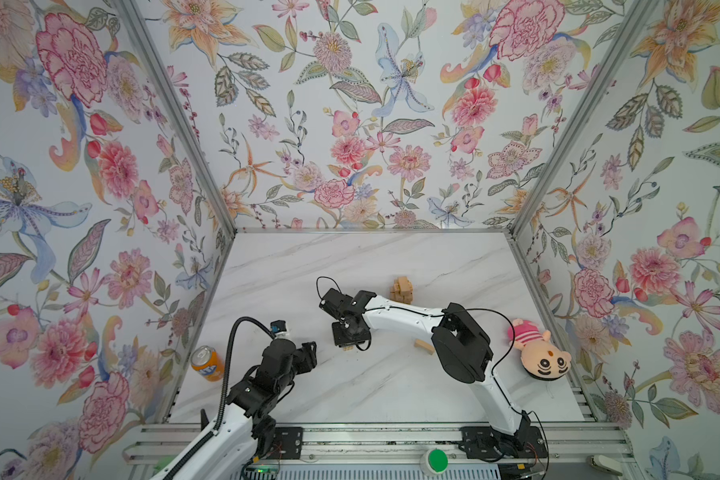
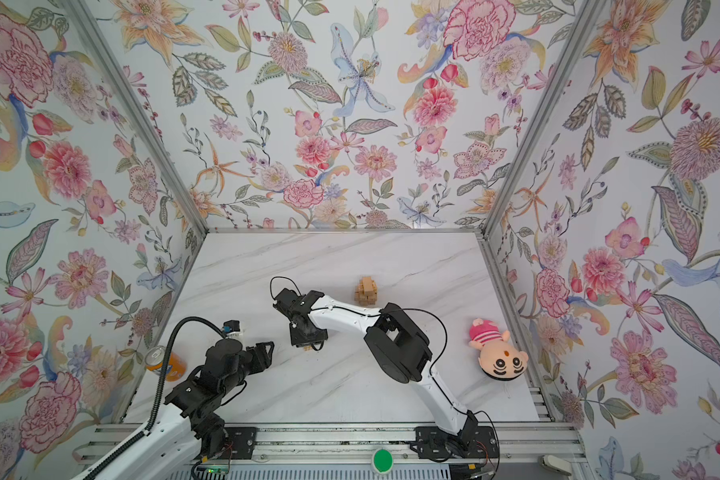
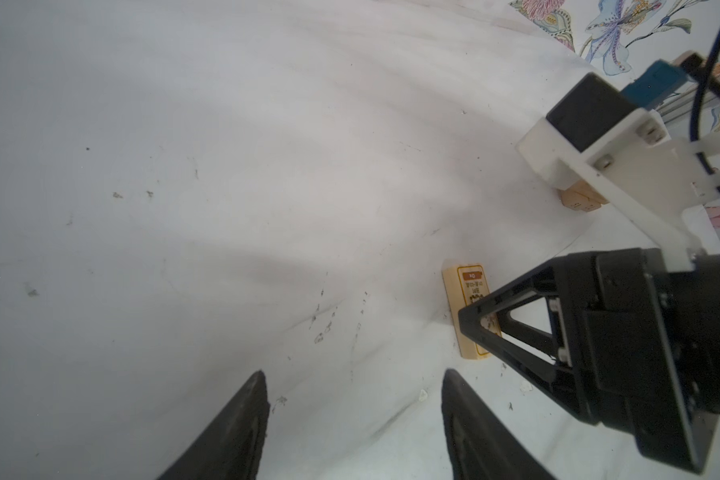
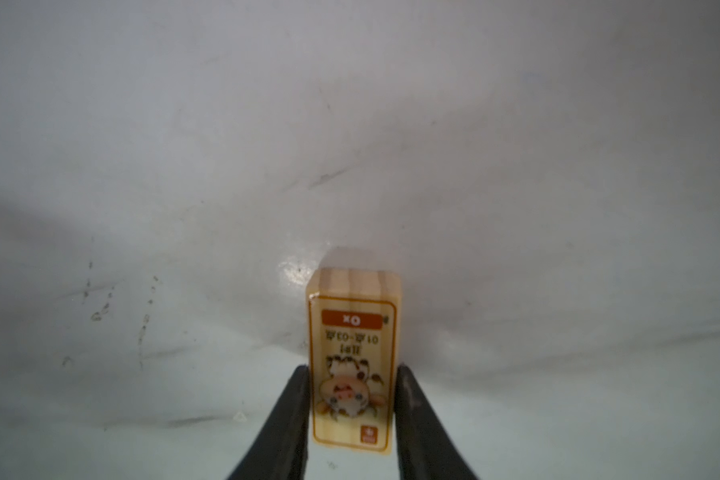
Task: Build the wood block tower
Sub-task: 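Reach the right gripper across to the printed card block while the left arm draws back, then grasp the printed card block and carry it toward the stack with the right gripper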
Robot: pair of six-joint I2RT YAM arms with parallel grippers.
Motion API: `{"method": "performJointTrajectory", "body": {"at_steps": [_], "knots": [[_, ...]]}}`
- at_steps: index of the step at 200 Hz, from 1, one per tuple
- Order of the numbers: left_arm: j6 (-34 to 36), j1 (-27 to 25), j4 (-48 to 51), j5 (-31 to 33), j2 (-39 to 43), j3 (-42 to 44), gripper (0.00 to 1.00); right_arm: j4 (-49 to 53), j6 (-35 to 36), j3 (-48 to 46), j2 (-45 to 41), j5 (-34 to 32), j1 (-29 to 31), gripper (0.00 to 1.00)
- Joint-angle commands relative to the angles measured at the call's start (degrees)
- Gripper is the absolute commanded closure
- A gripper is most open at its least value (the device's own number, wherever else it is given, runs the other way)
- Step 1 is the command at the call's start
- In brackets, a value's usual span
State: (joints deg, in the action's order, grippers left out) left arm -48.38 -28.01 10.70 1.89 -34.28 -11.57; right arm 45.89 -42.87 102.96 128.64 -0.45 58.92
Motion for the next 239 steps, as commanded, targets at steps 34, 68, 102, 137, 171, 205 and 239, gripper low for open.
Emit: {"method": "performJointTrajectory", "body": {"at_steps": [34, 68, 102, 137, 171, 205, 239], "knots": [[2.2, 0.8, 0.2, -1.1, 0.6, -0.4, 0.21, 2.1, 3.2, -0.5, 0.8, -1.0, -1.2, 0.66], [2.4, 0.9, 0.7, -1.1, 1.3, -1.3, 0.06, 2.1, 4.0, -1.2, 0.9, -1.5, -1.7, 0.64], [2.5, 0.9, 0.6, -0.9, 0.2, -1.9, 0.04, 2.1, 4.7, -1.2, 1.5, -1.4, -2.0, 0.65], [2.7, 0.9, 0.7, -0.4, -0.2, -2.6, 0.03, 2.1, 6.3, -0.9, 1.3, -0.8, -2.2, 0.76], [3.5, 0.9, 1.2, 0.4, -0.5, -4.5, 0.01, 2.2, 6.9, -1.4, -1.1, -1.6, -2.7, 0.77], [4.0, 0.9, 1.1, 0.8, -1.9, -6.1, 0.01, 2.4, 8.2, -2.0, -5.3, -2.5, -4.1, 0.78], [4.5, 0.9, 0.0, 0.6, -4.5, -8.3, 0.01, 3.8, 10.3, -2.4, -10.4, -4.3, -6.6, 0.78]]}}
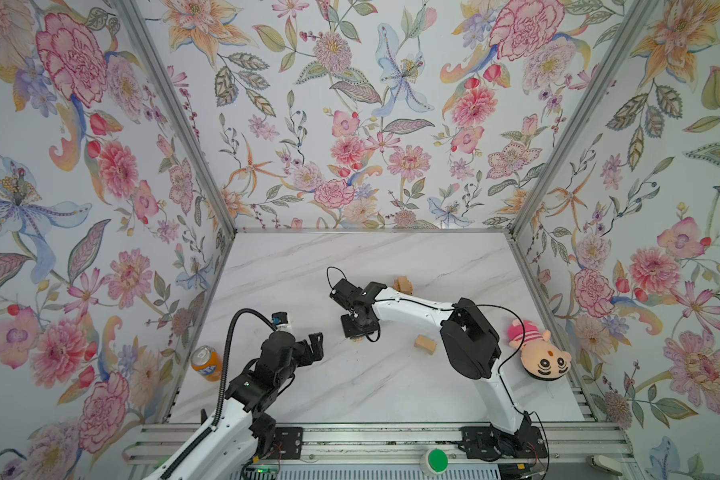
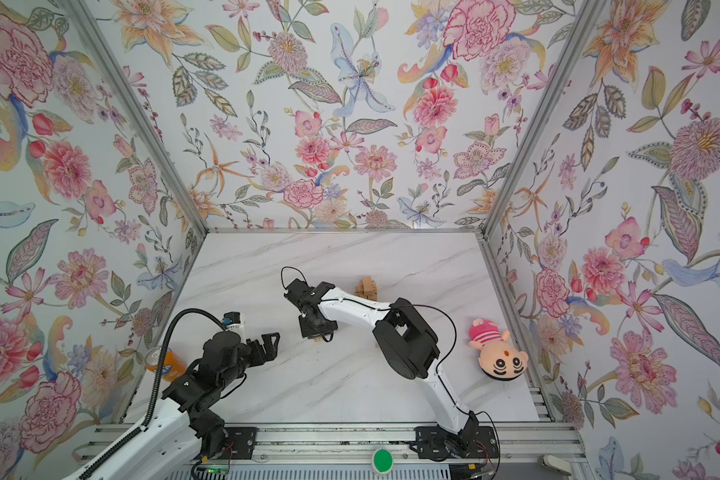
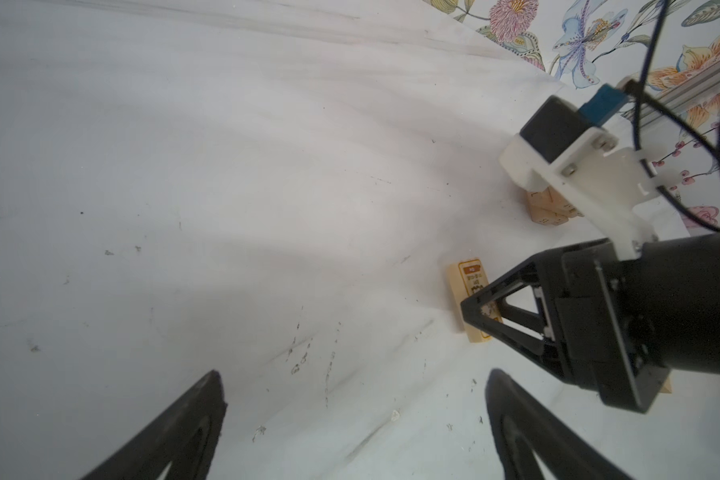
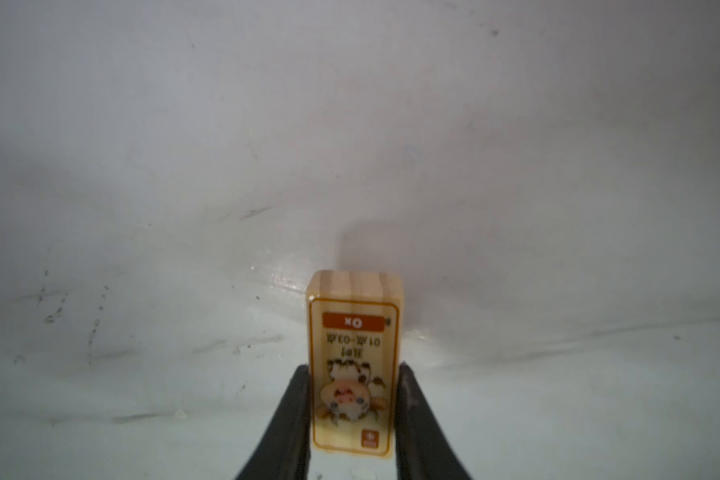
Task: Build the wood block tower
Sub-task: 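Grasp the printed card block and carry it toward the stack with the right gripper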
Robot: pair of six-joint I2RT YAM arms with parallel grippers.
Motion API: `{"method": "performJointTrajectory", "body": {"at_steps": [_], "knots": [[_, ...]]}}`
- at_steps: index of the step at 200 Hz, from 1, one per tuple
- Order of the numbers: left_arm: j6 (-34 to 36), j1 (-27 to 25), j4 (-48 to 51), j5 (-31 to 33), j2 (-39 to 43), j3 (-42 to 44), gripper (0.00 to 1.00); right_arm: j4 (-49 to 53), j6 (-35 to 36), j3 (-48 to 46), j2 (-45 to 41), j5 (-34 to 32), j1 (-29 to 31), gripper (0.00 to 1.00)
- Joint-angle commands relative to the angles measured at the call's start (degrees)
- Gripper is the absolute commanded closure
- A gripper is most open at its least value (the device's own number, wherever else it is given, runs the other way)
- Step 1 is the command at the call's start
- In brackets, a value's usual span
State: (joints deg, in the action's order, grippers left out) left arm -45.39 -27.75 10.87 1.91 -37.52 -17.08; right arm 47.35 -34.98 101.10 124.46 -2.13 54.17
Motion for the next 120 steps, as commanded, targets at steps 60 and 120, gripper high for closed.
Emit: {"method": "performJointTrajectory", "body": {"at_steps": [60, 120], "knots": [[2.8, 0.7, -2.0, 0.2, -6.2, -7.5, 0.01, 4.8, 7.1, -1.1, -12.9, -5.3, -9.7, 0.78], [2.6, 0.4, -9.3, -6.2, -14.8, -9.8, 0.01, 4.8, 11.4, -1.3, -13.9, -4.4, -19.0, 0.77]]}}
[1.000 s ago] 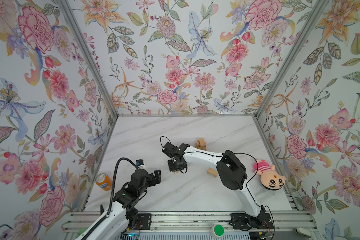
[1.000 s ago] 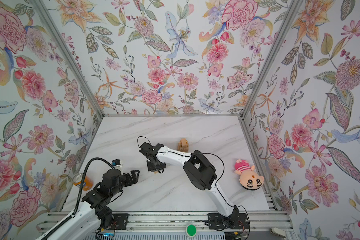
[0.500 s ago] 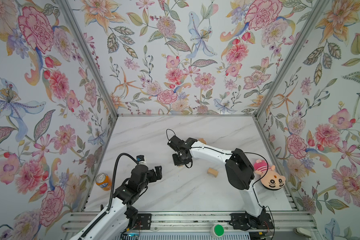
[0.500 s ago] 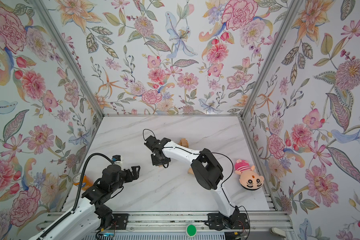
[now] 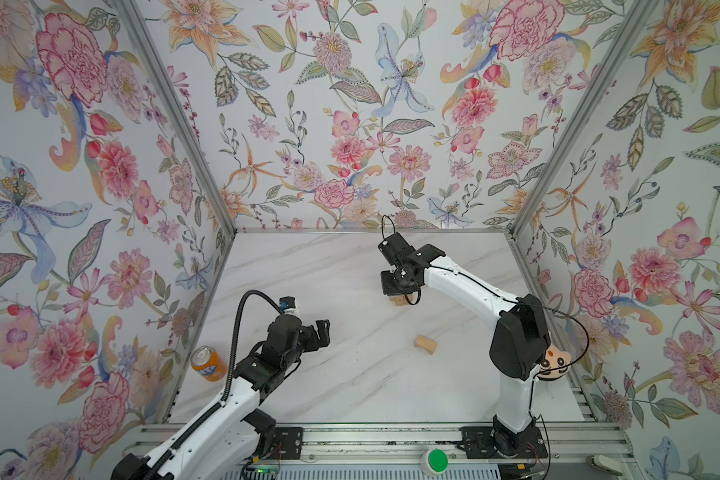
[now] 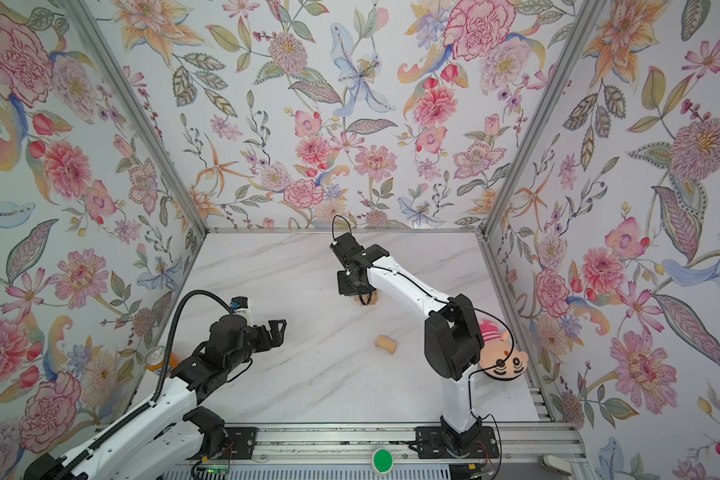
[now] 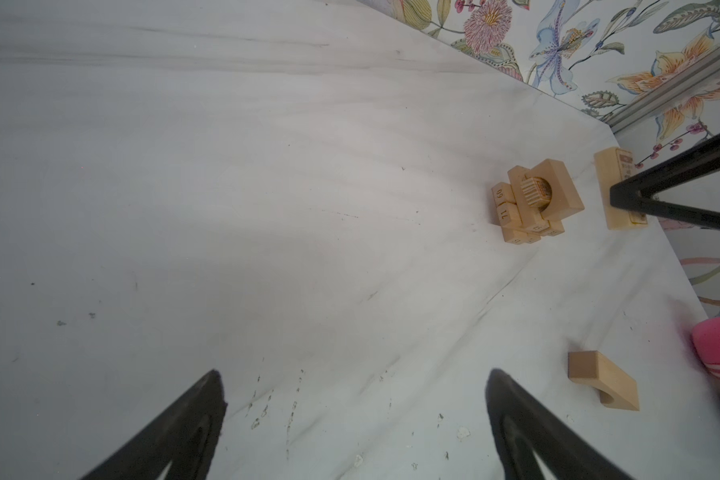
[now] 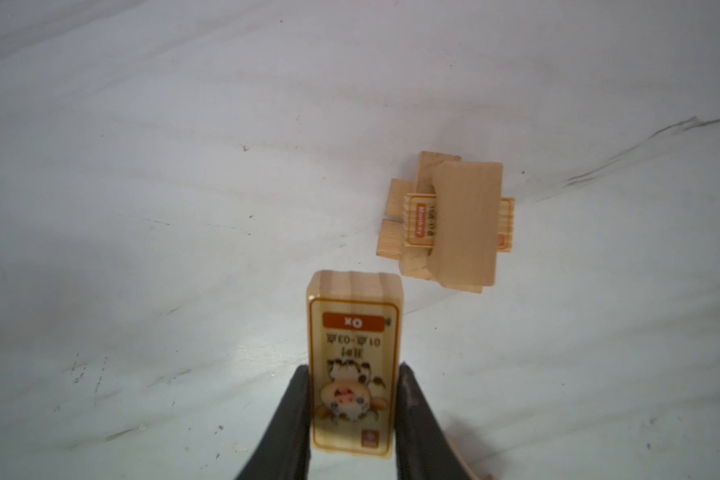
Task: Build the wood block tower
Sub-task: 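Grasp the printed card block and carry it toward the stack with the right gripper, then lower the printed card block onto the stack top with the right gripper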
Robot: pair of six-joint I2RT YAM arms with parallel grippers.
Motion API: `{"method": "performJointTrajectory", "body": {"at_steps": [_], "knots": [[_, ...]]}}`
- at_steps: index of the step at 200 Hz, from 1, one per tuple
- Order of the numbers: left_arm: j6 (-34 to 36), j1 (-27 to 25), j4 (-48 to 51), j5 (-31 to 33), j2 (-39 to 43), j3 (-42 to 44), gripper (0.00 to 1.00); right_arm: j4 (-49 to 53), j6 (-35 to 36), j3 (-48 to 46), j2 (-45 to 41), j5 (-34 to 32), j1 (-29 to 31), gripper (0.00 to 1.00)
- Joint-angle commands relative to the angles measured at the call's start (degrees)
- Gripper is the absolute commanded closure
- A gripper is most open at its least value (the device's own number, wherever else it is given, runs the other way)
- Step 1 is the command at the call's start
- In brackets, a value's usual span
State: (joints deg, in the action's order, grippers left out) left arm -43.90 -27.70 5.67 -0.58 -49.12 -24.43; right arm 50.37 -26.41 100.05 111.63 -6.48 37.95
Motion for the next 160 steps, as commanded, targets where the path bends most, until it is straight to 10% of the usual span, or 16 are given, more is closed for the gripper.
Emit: {"method": "performJointTrajectory", "body": {"at_steps": [1, 160], "knots": [[1.2, 0.4, -4.2, -3.8, -3.4, -2.5, 0.01, 1.8, 2.9, -0.3, -0.9, 0.0, -2.9, 0.77], [2.5, -0.9, -6.9, -4.1, -15.2, -9.7, 0.01, 3.0, 9.4, 6.6, 7.3, 5.5, -8.8, 0.76]]}}
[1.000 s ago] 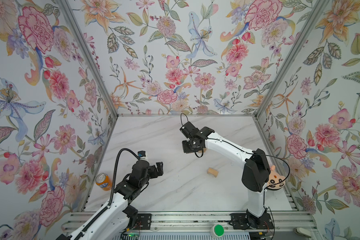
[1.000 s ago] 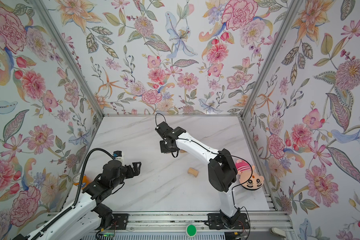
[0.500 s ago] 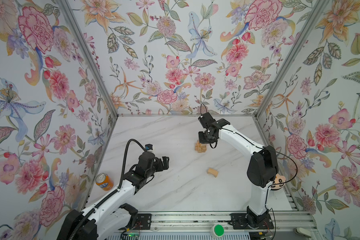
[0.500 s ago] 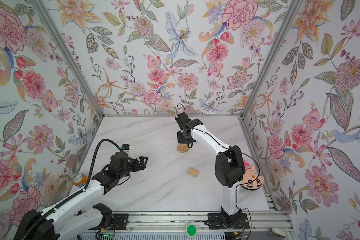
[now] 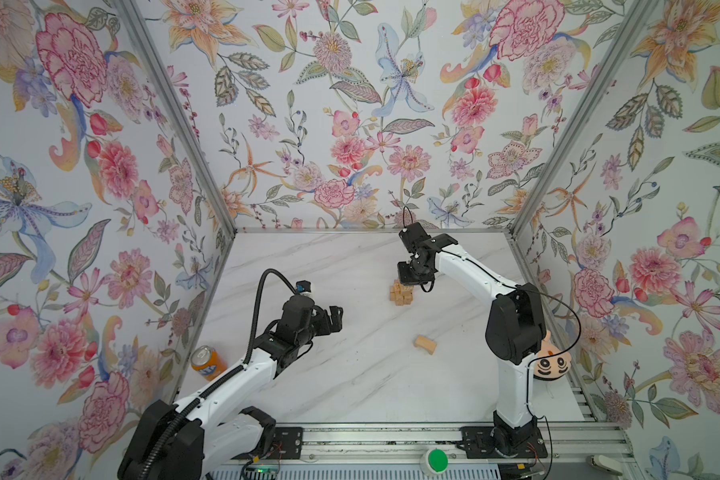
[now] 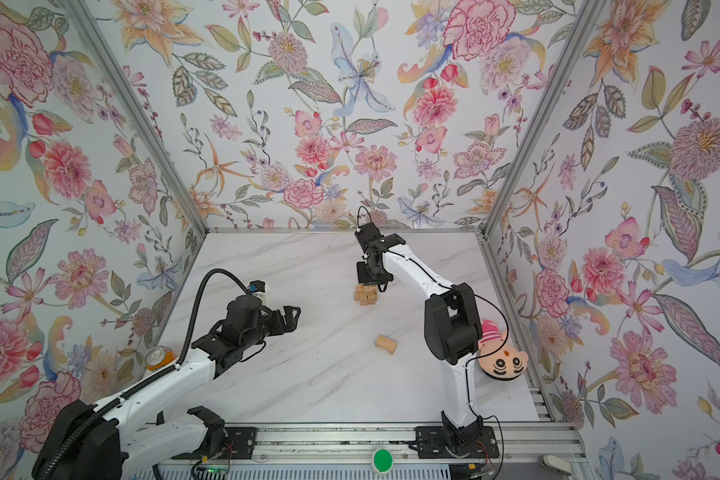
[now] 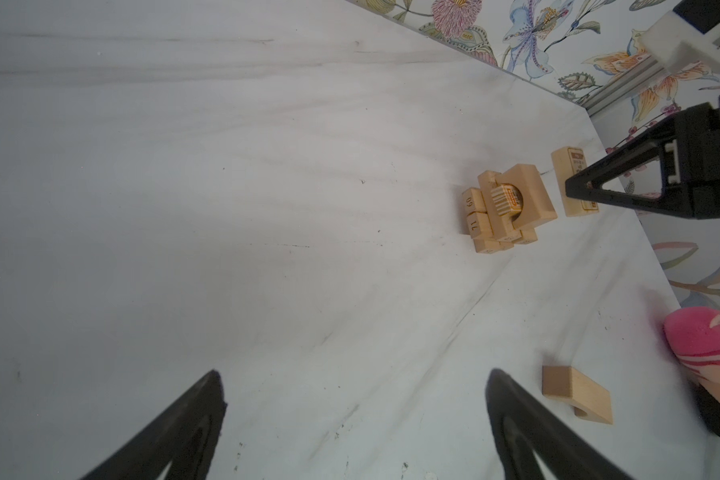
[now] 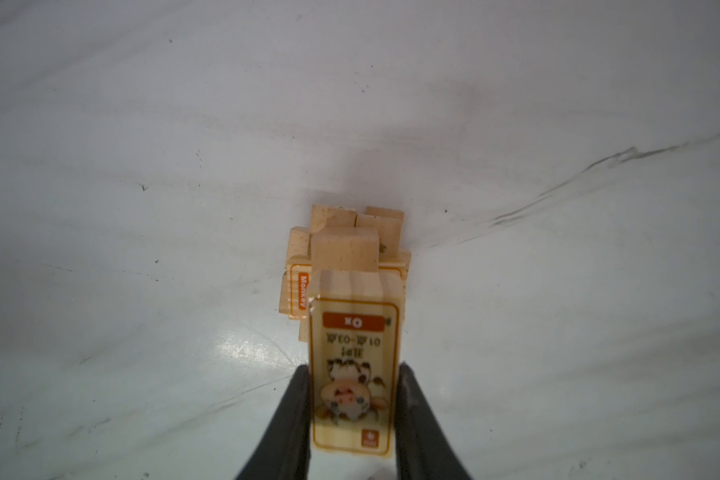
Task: Build the wood block tower
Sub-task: 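Lower the printed card block onto the stack top with the right gripper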
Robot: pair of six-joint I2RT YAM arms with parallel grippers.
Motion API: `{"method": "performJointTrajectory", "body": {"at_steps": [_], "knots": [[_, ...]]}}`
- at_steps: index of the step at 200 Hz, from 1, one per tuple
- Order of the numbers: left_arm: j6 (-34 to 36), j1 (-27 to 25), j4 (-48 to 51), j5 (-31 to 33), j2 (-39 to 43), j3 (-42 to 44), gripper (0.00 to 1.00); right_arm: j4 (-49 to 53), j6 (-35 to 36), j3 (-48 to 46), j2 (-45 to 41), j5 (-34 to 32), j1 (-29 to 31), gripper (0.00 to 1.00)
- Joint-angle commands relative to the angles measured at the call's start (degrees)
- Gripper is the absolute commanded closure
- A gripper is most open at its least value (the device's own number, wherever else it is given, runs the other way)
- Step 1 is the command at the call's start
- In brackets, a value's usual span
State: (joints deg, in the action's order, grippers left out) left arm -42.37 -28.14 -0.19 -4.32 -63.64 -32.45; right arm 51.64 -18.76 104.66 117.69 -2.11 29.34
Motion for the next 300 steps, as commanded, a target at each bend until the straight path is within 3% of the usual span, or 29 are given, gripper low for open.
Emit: {"method": "performJointTrajectory", "body": {"at_steps": [1, 215, 300], "knots": [[1.0, -0.4, -1.1, -0.3, -0.6, -1.7, 0.01, 1.7, 1.7, 2.0, 1.3, 1.1, -0.2, 0.76], [1.3, -0.4, -0.6, 0.5, -1.5, -2.4, 0.01, 3.2, 2.3, 5.6, 5.8, 2.5, -0.2, 0.74], [1.3, -0.4, -0.2, 0.9, -1.8, -2.6, 0.01, 3.4, 1.9, 5.9, 6.4, 2.6, -0.2, 0.65]]}}
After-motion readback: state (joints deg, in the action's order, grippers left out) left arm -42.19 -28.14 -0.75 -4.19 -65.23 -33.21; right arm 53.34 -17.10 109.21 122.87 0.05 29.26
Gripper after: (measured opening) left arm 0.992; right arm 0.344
